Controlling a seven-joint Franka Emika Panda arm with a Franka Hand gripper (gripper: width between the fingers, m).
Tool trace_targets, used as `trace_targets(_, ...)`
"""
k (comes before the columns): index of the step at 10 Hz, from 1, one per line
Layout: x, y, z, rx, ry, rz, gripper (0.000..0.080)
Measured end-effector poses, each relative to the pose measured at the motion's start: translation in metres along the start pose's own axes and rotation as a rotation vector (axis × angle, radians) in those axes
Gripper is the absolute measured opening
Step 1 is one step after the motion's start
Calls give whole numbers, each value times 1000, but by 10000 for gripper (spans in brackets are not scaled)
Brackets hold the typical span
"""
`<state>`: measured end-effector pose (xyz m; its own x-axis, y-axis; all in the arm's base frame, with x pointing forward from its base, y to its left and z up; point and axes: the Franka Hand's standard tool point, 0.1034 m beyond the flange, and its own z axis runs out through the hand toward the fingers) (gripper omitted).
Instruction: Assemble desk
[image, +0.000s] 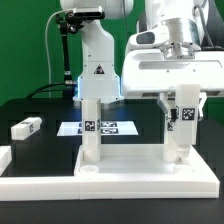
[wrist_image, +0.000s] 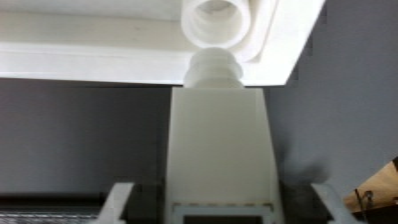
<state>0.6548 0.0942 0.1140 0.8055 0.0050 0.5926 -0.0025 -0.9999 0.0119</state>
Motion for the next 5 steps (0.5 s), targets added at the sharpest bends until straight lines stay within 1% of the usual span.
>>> trace_targets(5, 0, -1, 0, 1, 0, -1, 287)
